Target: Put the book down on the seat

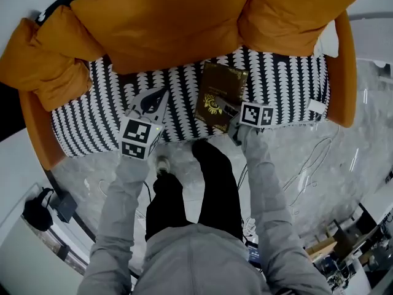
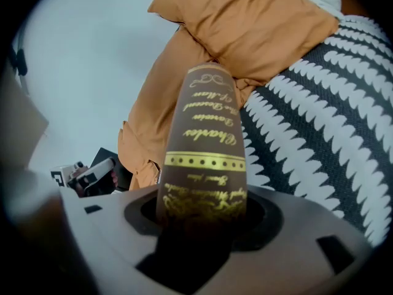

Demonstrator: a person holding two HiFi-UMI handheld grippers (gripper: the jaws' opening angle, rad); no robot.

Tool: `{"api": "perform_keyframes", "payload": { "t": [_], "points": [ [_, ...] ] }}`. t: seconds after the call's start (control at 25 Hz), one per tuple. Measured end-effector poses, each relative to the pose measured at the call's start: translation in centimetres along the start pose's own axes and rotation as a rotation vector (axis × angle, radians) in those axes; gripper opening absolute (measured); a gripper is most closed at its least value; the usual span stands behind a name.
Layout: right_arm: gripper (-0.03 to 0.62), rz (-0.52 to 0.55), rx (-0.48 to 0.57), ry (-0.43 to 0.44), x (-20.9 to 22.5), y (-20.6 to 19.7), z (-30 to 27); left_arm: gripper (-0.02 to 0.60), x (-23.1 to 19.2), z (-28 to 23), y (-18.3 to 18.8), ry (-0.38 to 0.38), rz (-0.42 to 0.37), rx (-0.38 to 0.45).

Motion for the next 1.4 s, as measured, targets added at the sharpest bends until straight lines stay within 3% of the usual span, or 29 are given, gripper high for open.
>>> {"api": "perform_keyframes", "payload": {
  "t": [0.16,0.4,0.68,0.84,1.08,1.4],
  "points": [
    [0.247,-0.007,0.002,-0.032,1.2,0.1,0.0,0.025,-0.1,0.1,0.1,-0.005,0.002,0.001],
    [0.290,0.016,0.023,-0.147,3.5,0.2,1.4,0.025,-0.2,0.9,0.9,-0.017,-0.008,-0.010],
    [0.302,-0.021,0.020,-0.247,7.4,0.8,5.9,0.025,2.8,-0.2,2.3,-0.029,-0.002,-0.048],
    [0.302,-0.033,0.008,-0.296,7.1,0.8,6.5,0.025,2.7,0.6,3.3,-0.043,-0.001,-0.054],
    [0.302,0.035,-0.024,-0.394,8.1,0.9,6.2,0.025,1.1,1.5,3.1,-0.049,-0.002,-0.067],
    [0.302,0.021,0.032,-0.431,8.2,2.3,9.2,0.025,1.7,2.0,2.8,-0.076,0.007,-0.086]
  ]
}}
Point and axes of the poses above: the fingertips, and each gripper's own axes: z backward along the fingers, x to its right, y out of its top, the point moved 4 cm from there along z, backward along the fingers, and after that the axes turned 7 degrees about x, right-handed, at the moved point
